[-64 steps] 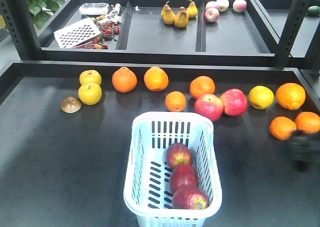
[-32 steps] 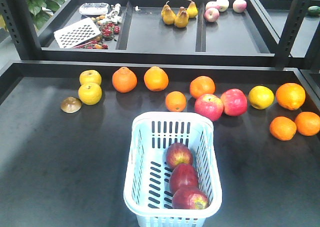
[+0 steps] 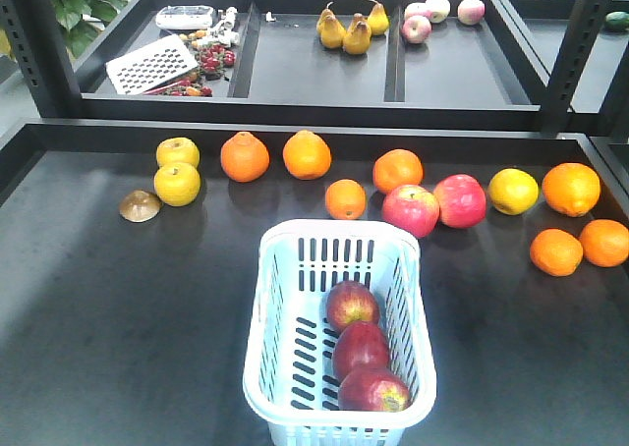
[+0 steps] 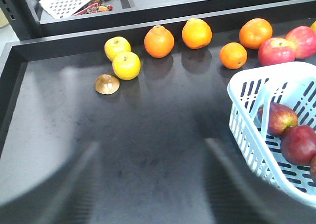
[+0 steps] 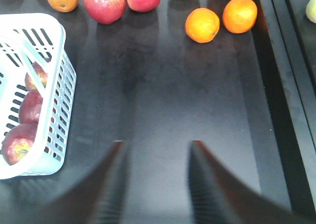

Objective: Pick three apples into basket with both arms

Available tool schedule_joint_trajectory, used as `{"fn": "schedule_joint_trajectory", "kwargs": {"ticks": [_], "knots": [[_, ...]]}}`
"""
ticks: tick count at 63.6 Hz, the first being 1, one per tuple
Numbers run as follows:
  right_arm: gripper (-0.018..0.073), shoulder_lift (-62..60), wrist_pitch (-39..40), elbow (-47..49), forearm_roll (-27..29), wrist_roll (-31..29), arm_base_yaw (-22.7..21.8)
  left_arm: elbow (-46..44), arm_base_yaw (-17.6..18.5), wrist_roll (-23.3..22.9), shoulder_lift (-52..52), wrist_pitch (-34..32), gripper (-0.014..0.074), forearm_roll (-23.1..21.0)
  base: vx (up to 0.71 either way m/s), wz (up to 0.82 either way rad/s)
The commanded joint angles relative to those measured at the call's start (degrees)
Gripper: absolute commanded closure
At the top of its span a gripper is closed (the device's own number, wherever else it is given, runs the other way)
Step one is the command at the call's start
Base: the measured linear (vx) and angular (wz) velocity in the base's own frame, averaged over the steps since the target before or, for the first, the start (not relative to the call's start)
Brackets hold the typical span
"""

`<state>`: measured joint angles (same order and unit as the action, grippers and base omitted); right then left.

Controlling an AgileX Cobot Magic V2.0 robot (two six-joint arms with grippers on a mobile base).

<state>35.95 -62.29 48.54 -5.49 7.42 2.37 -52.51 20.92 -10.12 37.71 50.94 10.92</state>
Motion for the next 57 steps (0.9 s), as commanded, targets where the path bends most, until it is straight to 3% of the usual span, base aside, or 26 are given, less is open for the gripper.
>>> {"fn": "schedule_joint_trajectory", "kwargs": {"ticks": [1, 4, 8, 57], "knots": [[0.0501, 0.15, 3.29, 1.81, -1.17, 0.05, -0.27, -1.4, -0.14, -0.42, 0.1, -3.36, 0.041, 0.38, 0.0, 0.0], [0.0565, 0.15, 3.29, 1.81, -1.17, 0.05, -0.27, -1.4, -0.14, -0.42, 0.1, -3.31, 0.05, 0.38, 0.0, 0.0], [0.0571, 0.15, 3.36, 1.81, -1.17, 0.05, -0.27, -1.4, -0.14, -0.42, 0.1, -3.31, 0.0605, 0.38, 0.0, 0.0], [0.0568, 0.15, 1.89, 1.81, -1.17, 0.05, -0.27, -1.4, -0.14, -0.34, 0.1, -3.37, 0.0603, 0.38, 0.0, 0.0]]}}
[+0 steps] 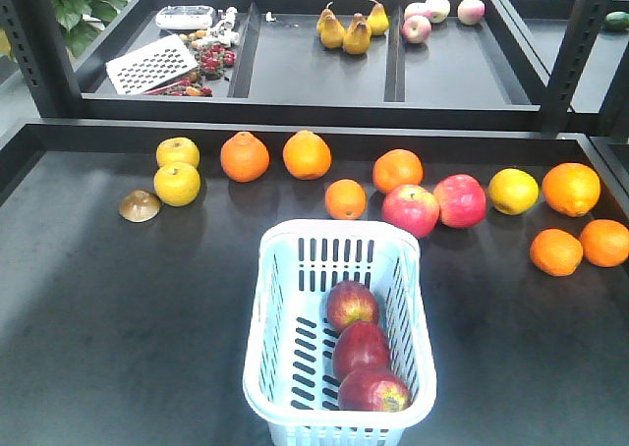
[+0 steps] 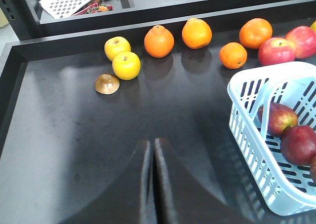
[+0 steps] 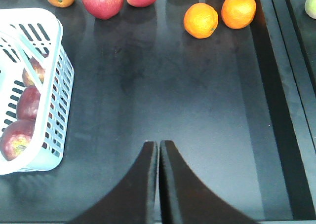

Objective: Pick three apples into basket with both arms

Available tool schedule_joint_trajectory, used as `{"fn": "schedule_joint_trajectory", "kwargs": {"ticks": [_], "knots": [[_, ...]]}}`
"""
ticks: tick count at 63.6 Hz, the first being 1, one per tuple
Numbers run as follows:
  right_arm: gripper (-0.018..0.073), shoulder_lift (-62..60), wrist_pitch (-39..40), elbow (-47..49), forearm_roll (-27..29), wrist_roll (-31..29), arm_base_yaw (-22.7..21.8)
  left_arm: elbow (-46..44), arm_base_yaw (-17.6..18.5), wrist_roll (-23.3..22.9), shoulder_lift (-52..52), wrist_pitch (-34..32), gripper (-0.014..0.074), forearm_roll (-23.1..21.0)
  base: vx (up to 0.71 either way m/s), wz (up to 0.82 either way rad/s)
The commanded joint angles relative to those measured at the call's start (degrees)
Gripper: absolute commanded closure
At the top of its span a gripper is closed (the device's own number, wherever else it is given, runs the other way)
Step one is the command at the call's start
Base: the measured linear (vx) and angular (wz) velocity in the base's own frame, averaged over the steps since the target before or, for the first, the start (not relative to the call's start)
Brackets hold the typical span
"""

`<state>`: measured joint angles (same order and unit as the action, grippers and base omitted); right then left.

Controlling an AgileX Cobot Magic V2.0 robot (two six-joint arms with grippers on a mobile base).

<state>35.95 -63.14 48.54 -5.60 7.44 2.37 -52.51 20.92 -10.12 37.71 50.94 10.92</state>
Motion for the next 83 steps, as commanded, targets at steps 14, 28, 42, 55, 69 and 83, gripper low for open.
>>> {"fn": "schedule_joint_trajectory", "kwargs": {"ticks": [14, 28, 42, 55, 69, 83], "knots": [[0.0568, 0.15, 2.8, 1.81, -1.07, 0.03, -0.27, -1.4, -0.14, -0.34, 0.1, -3.45, 0.0603, 0.78, 0.0, 0.0], [0.0568, 0.15, 2.74, 1.81, -1.07, 0.03, -0.27, 0.94, -0.14, -0.34, -3.16, -10.82, 0.0603, 1.76, 0.0, 0.0], [0.0568, 0.15, 2.63, 1.81, -1.07, -0.03, -0.27, 16.52, -1.67, -0.34, -13.85, -26.3, 0.0603, 0.49, 0.0, 0.0], [0.0568, 0.15, 2.63, 1.81, -1.07, -0.03, -0.27, 33.37, -6.77, -0.34, -24.34, -39.12, 0.0603, -0.38, 0.0, 0.0], [0.0568, 0.15, 2.63, 1.81, -1.07, -0.03, -0.27, 46.52, -9.42, -0.42, -33.31, -48.11, 0.0603, -3.07, 0.0, 0.0], [0.0568, 0.15, 2.58, 1.81, -1.07, -0.03, -0.27, 53.12, -11.02, -0.71, -39.62, -48.74, 0.0603, -4.22, 0.0, 0.0]]}}
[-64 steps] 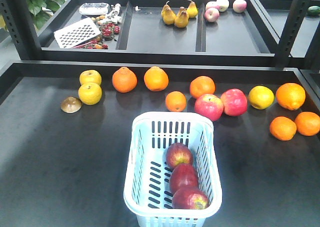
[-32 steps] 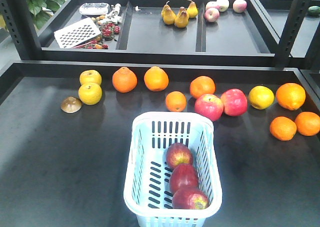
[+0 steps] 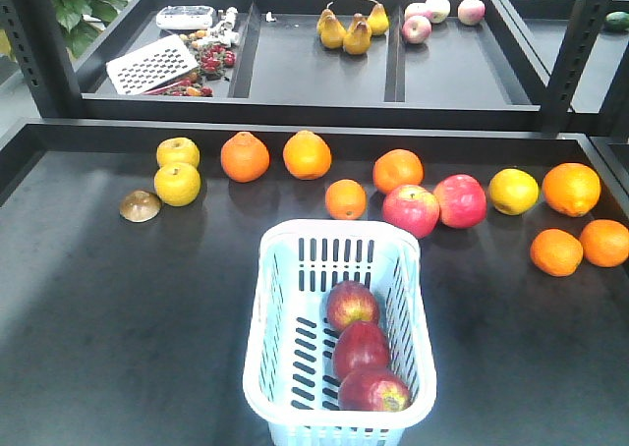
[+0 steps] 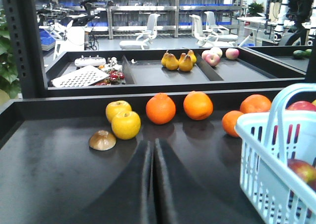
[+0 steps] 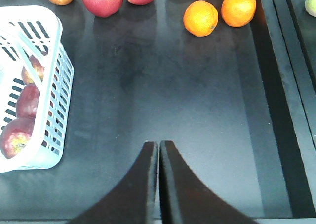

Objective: Pick three apples into basket with both arms

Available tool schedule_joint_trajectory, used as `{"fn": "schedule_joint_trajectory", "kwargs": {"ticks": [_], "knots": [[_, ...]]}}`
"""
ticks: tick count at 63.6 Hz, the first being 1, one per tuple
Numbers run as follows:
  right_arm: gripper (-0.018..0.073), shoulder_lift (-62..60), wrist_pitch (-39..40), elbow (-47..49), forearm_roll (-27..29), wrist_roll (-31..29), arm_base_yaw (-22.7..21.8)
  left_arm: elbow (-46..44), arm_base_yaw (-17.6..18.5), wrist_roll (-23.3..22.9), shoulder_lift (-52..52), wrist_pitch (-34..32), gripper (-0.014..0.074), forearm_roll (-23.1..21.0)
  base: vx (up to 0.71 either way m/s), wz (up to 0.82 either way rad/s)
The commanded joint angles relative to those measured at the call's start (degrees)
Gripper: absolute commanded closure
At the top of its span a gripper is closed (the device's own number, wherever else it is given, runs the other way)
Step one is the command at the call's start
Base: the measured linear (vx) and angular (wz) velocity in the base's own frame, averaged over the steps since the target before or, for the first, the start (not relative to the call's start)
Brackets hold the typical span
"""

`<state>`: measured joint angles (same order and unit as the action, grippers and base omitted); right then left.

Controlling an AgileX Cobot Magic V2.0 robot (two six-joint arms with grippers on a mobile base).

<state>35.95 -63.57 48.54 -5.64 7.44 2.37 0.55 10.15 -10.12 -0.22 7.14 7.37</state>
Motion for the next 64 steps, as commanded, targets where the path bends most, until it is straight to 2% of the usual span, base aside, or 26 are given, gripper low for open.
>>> {"fn": "schedule_joint_trajectory", "kwargs": {"ticks": [1, 64], "knots": [[0.0568, 0.15, 3.01, 1.81, -1.03, -0.03, -0.27, 0.37, -0.32, -0.78, -1.53, -5.18, 0.0603, -0.68, 0.0, 0.0], [0.0568, 0.15, 1.1, 1.81, -1.03, -0.03, -0.27, 1.18, -0.69, -1.25, -1.39, -3.95, 0.0603, -0.64, 0.0, 0.0]]}}
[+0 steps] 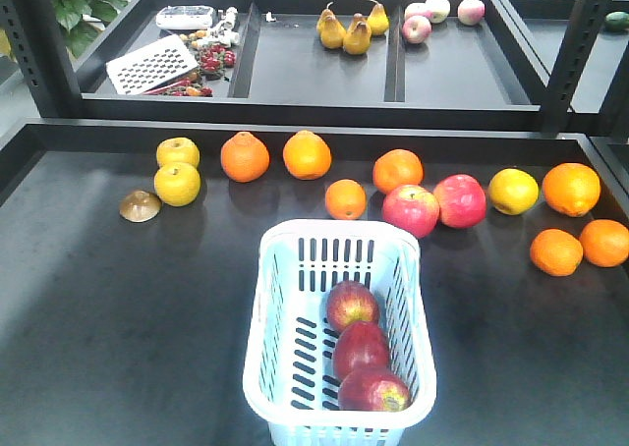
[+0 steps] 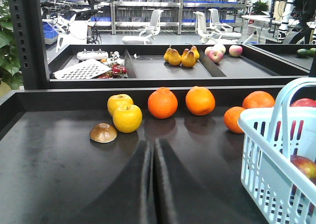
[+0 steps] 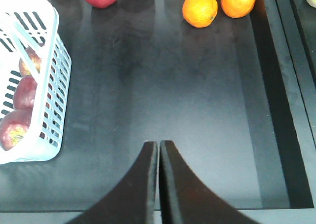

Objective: Pick three apples into basket with both arms

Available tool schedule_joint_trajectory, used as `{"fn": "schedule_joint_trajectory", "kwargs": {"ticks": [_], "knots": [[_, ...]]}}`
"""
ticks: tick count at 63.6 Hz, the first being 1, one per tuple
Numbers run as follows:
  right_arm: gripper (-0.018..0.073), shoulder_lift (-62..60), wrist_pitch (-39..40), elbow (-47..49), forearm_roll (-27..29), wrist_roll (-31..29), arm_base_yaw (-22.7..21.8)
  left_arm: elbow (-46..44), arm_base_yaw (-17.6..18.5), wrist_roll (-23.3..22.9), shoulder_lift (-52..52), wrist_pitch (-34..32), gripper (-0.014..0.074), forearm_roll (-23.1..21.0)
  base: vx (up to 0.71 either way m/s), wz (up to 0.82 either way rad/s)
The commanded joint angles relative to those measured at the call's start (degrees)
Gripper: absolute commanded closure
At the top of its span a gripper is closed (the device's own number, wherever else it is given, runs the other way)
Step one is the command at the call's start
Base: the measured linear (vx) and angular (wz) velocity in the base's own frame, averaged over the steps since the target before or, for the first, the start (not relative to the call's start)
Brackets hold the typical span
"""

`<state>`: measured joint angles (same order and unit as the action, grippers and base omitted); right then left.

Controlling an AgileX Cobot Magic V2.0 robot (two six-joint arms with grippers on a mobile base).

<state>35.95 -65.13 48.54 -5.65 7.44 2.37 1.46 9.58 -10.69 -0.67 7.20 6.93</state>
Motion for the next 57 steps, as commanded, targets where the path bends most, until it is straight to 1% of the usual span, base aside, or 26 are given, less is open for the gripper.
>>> {"fn": "schedule_joint_trajectory", "kwargs": {"ticks": [1, 14, 18, 35, 50, 57], "knots": [[0.0568, 0.15, 2.66, 1.81, -1.01, -0.03, -0.27, 0.28, -0.12, -0.69, -0.94, -4.02, 0.0603, -0.19, 0.0, 0.0], [0.0568, -1.39, 2.75, -0.17, -1.82, -0.03, -0.07, 0.28, -0.12, -0.69, -0.94, -4.02, 0.0603, -0.19, 0.0, 0.0], [0.0568, -3.46, 4.69, -2.35, -2.51, -0.03, -0.07, 0.28, -0.12, -0.69, -0.94, -4.02, 0.0603, -0.19, 0.0, 0.0], [0.0568, -18.29, 25.78, -18.93, -2.99, -0.03, -0.07, 0.28, -0.12, -0.69, -0.94, -4.02, 0.0603, -0.19, 0.0, 0.0], [0.0568, -31.88, 42.53, -33.91, -3.33, -0.03, -0.07, 0.28, -0.12, -0.69, -0.94, -4.02, 0.0603, -0.19, 0.0, 0.0], [0.0568, -36.58, 48.62, -39.73, -3.54, -0.03, -0.07, 0.28, -0.12, -0.69, -0.94, -4.02, 0.0603, -0.19, 0.0, 0.0]]}}
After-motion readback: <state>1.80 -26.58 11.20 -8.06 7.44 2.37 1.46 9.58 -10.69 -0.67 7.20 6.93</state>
